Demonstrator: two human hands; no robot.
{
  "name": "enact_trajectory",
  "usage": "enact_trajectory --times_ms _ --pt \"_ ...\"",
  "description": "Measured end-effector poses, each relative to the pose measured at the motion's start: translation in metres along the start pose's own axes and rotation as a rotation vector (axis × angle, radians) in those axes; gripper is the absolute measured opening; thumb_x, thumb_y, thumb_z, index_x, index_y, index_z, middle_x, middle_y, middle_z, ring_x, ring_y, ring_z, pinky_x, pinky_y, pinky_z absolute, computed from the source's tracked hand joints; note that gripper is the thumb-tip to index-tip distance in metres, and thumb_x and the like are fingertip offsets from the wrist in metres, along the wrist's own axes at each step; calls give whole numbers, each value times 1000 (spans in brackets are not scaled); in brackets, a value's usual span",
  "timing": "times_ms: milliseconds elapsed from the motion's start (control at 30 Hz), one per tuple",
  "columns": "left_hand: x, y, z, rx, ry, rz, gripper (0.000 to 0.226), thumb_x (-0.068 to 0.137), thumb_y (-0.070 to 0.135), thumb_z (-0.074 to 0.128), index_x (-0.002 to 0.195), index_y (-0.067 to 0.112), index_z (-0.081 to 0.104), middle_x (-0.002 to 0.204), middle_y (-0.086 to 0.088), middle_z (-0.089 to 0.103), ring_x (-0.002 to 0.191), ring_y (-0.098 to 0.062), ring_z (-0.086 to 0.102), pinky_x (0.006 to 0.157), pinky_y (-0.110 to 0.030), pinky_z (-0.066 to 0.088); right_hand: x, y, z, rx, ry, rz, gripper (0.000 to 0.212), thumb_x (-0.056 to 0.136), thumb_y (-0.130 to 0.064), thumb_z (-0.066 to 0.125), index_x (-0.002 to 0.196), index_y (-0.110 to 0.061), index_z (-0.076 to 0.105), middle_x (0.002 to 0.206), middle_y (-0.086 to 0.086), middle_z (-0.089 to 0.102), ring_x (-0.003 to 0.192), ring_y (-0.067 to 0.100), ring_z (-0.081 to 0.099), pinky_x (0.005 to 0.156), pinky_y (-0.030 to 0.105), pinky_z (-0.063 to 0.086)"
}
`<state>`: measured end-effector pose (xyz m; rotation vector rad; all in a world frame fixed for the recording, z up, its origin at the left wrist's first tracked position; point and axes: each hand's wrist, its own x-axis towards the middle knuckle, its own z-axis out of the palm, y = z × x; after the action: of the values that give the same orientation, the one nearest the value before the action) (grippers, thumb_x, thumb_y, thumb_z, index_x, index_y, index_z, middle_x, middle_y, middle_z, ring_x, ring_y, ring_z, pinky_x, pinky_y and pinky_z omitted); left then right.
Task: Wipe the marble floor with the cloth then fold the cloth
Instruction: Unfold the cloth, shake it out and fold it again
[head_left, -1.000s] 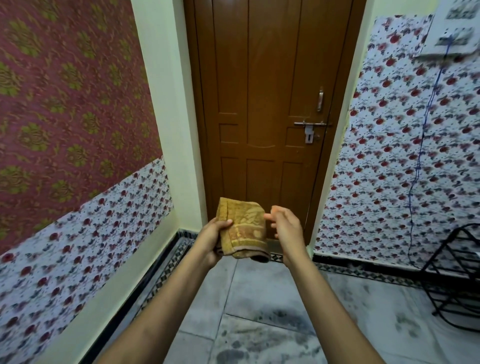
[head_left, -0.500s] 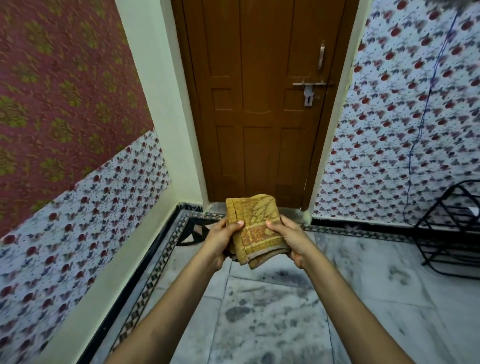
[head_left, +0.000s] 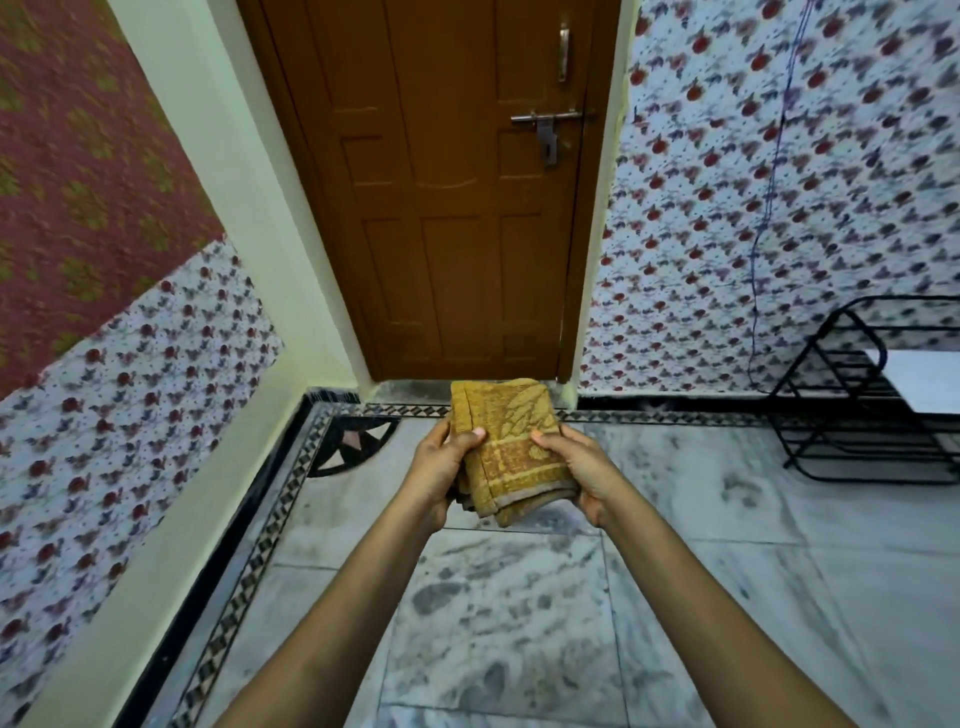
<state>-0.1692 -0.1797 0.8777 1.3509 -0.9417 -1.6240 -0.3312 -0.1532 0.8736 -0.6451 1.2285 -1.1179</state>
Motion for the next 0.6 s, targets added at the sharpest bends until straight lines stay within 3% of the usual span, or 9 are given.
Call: enact_trajectory --times_ms 67,233,300,600 --pt "4 -5 37 13 7 11 27 91 16 57 117 23 54 103 -5 65 93 -26 63 88 -49 49 3 -12 -37 21 -2 18 6 89 -14 60 95 -17 61 88 5 68 78 22 65 67 34 55" --pt "9 -14 150 38 -37 19 28 92 20 56 120 20 54 109 -7 65 97 -28 62 67 -36 51 3 -48 -142 -8 51 3 41 88 -19 63 127 -10 53 115 12 65 91 25 65 64 30 53" --pt "10 -19 198 37 -49 11 27 92 21 56 119 21 54 110 -7 64 95 -28 62 60 -31 49 -3 -62 -186 -3 75 0 39 88 -19 63 125 -11 54 115 13 65 93 25 65 67 32 54" --pt "26 -35 354 44 -152 -35 35 94 23 54 128 23 49 119 -8 62 99 -27 61 62 -33 50 -9 -109 -335 30 161 -26 11 89 -17 61 100 -16 62 91 4 67 82 21 64 68 32 52"
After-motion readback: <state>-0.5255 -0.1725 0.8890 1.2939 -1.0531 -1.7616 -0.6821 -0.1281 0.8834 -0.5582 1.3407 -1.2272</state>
